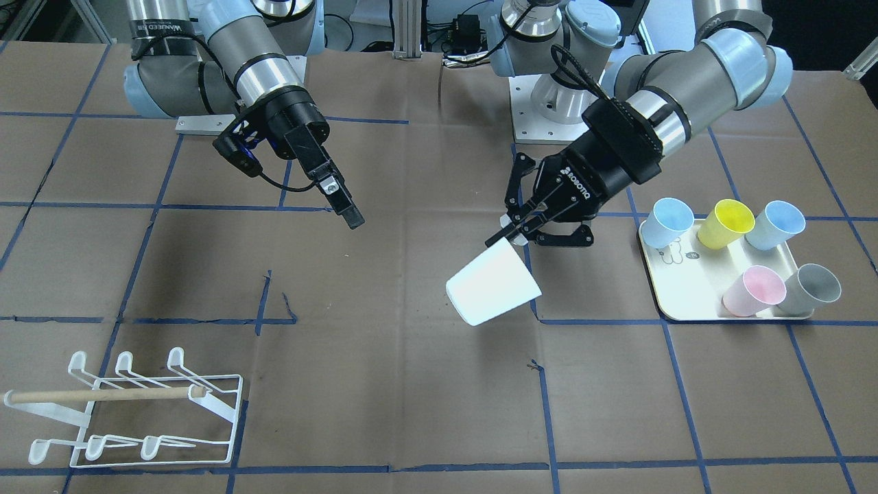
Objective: Transfer IKEA cup to right arm and place on rack
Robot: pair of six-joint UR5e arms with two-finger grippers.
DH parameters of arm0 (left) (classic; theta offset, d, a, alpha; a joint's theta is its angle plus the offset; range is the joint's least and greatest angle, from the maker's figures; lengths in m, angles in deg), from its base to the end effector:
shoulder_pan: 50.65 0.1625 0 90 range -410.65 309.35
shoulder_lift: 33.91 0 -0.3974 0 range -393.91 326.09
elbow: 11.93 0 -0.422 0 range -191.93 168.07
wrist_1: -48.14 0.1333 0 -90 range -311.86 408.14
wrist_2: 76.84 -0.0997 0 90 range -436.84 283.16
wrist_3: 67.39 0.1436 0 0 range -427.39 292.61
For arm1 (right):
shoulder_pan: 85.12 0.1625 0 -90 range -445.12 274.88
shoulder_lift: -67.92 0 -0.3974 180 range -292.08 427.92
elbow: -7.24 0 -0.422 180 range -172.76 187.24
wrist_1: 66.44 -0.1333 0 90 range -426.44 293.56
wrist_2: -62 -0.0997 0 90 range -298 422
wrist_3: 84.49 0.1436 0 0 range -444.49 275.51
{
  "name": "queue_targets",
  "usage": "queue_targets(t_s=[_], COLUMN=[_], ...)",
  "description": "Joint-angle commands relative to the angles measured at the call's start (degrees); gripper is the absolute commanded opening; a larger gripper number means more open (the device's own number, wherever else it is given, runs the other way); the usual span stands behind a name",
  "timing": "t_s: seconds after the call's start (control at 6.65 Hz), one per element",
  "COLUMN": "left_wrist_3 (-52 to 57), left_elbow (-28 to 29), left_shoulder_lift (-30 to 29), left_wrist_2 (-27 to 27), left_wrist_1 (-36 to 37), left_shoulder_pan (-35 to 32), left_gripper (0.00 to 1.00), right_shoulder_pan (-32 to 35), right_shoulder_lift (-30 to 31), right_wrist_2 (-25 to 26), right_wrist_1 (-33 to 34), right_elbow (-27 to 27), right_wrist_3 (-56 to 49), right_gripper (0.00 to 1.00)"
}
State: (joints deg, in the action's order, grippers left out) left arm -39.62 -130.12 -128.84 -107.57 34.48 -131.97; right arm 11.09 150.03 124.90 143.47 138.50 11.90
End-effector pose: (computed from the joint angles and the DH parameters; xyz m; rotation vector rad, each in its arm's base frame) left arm -0.1768 -0.5434 0.3427 -0.8176 -1.9990 1.1676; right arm 0.2499 -0.4598 0.2889 1.0980 1.5463 -0.4784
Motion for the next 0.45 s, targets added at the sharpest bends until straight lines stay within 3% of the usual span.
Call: queue_targets(t_s=[0.0, 0.3], left_wrist_3=[-3.48, -4.3], left_elbow=[-9.92, -10.56], left_shoulder_lift=[0.62, 1.32], left_wrist_2=[1.12, 1.03], left_wrist_1=[17.38, 18.23], left_shoulder_pan=[-2.77, -4.62], left_gripper=[0.0, 0.01], right_shoulder_pan=[0.2, 1.6], right_shoulder_lift=[0.07, -0.45], right_wrist_2=[-0.05, 0.03], right_wrist_1=[-1.7, -2.48], right_elbow=[-2.57, -3.72], right_wrist_3=[0.02, 0.73], right_gripper=[1.0, 1.0])
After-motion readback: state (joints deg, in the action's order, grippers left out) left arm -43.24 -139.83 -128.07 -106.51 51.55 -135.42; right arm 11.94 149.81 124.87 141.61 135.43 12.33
